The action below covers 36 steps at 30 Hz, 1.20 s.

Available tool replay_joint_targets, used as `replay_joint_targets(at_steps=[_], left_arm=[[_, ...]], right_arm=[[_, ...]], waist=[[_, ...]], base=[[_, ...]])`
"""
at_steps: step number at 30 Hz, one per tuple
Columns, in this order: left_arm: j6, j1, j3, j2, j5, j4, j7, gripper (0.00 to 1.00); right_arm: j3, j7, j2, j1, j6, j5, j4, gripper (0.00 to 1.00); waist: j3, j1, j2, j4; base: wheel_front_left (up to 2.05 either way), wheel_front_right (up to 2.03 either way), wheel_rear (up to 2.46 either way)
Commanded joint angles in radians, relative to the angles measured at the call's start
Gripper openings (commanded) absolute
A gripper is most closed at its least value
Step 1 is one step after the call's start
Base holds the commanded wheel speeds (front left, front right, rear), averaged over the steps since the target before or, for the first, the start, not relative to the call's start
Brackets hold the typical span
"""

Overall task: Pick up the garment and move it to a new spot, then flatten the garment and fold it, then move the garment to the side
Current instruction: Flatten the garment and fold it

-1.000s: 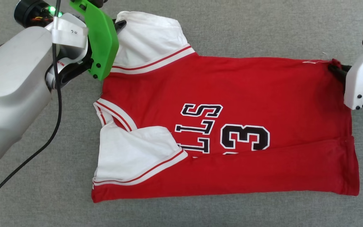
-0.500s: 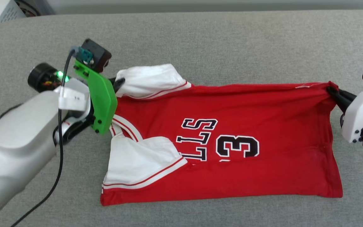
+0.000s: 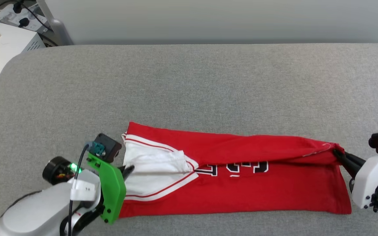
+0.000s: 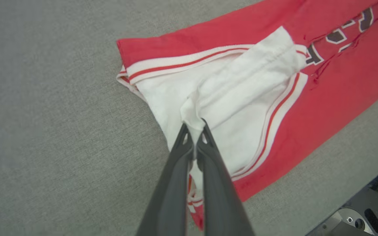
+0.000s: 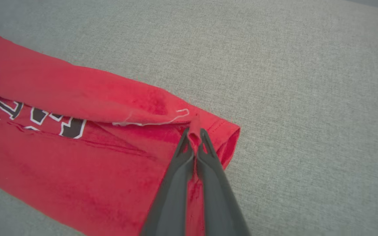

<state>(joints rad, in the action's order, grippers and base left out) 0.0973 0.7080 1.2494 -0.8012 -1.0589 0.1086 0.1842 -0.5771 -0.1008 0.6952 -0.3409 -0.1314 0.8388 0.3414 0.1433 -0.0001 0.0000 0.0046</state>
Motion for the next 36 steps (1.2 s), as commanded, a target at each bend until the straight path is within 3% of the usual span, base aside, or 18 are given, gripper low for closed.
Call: replay_joint_targets(at_steps=[1,6,14,15,16,17,20,27,31,36], left_arm=[[0.016,-0.033,0.000,-0.012,-0.015,-0.011,-0.010,0.00],[0.051,-0.098,0.006,-0.022,-0.023,-0.041,-0.021,0.00],[0.064,-0.139,0.010,0.014,-0.035,0.008,-0.035,0.00],[0.070,-0.141,0.008,0.023,-0.032,0.022,-0.046,0.22],[0.074,-0.142,0.006,0.030,-0.026,0.031,-0.059,1.00],[0.077,-0.147,0.000,0.039,-0.027,0.040,-0.080,1.00],[0.092,-0.165,-0.024,0.048,-0.027,0.051,-0.147,1.00],[0.226,-0.211,-0.122,0.064,0.009,0.044,-0.383,1.00],[0.303,-0.230,-0.175,0.078,0.061,0.043,-0.435,1.00],[0.384,-0.266,-0.286,0.113,0.165,0.024,-0.445,1.00]], right_arm=[[0.016,0.007,0.001,0.033,0.001,0.000,-0.012,0.00],[0.061,-0.012,-0.003,0.124,0.001,-0.007,-0.051,0.00],[0.094,-0.068,-0.051,0.184,0.001,-0.036,-0.045,0.00],[0.100,-0.068,-0.062,0.184,0.001,-0.034,-0.037,0.00],[0.104,-0.067,-0.070,0.184,0.001,-0.033,-0.032,0.34],[0.109,-0.064,-0.077,0.183,0.001,-0.031,-0.032,1.00],[0.119,-0.060,-0.079,0.183,0.001,-0.025,-0.045,1.00],[0.216,-0.052,-0.048,0.201,0.001,0.056,-0.143,1.00],[0.285,-0.080,-0.023,0.209,0.001,0.071,-0.169,1.00],[0.333,-0.201,-0.009,0.225,0.001,0.141,-0.149,1.00]], waist=[[-0.001,0.0001,0.0000,0.002],[0.012,0.0001,0.0000,0.007],[0.046,0.0001,0.0000,0.001],[0.047,0.0001,0.0000,0.001],[0.046,0.0001,0.0000,0.001],[0.043,0.0001,0.0000,0.001],[0.024,0.0001,0.0000,-0.002],[-0.020,0.0001,0.0000,0.005],[-0.027,0.0001,0.0000,0.013],[-0.020,0.0001,0.0000,0.026]], base=[[0.00,0.00,0.00],[0.00,0.00,0.00],[0.00,0.00,0.00],[0.00,0.00,0.00],[0.00,0.00,0.00],[0.00,0.00,0.00],[0.00,0.00,0.00],[0.00,0.00,0.00],[0.00,0.00,0.00],[0.00,0.00,0.00]])
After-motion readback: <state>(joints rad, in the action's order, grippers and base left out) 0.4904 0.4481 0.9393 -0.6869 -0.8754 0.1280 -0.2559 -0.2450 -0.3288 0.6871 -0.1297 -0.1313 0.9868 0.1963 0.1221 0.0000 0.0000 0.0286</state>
